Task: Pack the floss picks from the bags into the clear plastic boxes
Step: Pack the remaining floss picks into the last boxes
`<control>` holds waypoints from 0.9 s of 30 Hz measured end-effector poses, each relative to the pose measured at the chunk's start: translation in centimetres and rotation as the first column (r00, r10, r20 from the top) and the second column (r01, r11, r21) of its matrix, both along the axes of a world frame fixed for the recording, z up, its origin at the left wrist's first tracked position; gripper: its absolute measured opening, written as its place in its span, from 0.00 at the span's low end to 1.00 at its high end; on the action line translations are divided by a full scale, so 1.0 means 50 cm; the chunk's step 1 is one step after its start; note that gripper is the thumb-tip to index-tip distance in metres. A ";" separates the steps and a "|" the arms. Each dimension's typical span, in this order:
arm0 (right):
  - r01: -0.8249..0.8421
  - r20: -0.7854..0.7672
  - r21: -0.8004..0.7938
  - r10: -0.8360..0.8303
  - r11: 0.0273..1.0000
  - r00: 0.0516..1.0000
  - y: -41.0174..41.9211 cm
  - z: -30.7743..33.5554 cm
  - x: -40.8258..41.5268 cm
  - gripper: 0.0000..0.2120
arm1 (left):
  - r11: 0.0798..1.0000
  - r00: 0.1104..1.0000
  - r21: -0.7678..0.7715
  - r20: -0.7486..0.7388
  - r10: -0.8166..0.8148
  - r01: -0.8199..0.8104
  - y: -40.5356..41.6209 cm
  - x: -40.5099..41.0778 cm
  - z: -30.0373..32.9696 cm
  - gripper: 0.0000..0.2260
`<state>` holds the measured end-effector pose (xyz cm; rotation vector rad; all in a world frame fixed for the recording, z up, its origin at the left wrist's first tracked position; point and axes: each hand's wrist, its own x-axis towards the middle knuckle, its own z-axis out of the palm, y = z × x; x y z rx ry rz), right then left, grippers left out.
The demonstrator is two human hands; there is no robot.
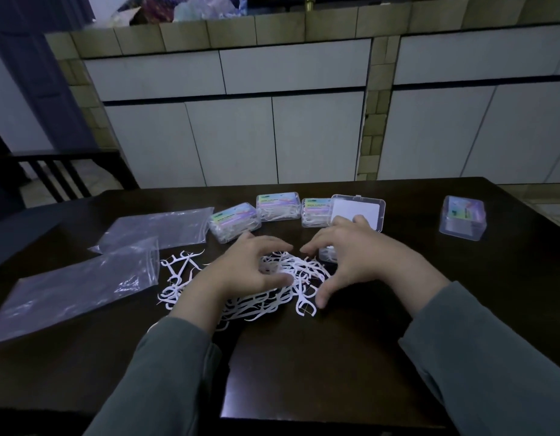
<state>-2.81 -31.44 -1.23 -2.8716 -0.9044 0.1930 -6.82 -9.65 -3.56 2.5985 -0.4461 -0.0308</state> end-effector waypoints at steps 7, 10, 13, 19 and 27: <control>-0.009 0.051 -0.019 0.010 1.000 0.999 0.015 -0.012 -0.004 0.30 | 0.994 0.999 0.106 0.025 0.032 -0.034 0.002 0.008 -0.001 0.22; -0.015 0.109 -0.017 0.017 1.000 0.994 0.030 -0.013 -0.014 0.24 | 0.995 0.998 0.084 0.036 0.044 -0.047 -0.004 0.006 0.001 0.17; -0.022 0.160 0.013 0.020 1.000 0.987 0.034 -0.009 -0.025 0.18 | 0.996 0.995 0.046 0.064 0.075 -0.078 0.000 0.004 0.004 0.10; 0.016 0.209 0.021 -0.020 1.000 0.978 0.047 -0.016 -0.037 0.15 | 0.992 0.984 0.009 0.126 0.123 -0.126 0.009 0.004 0.004 0.06; 0.032 0.241 0.017 -0.035 0.999 0.970 0.052 -0.022 -0.037 0.15 | 0.986 0.987 -0.041 0.010 0.159 -0.159 0.017 -0.003 0.006 0.21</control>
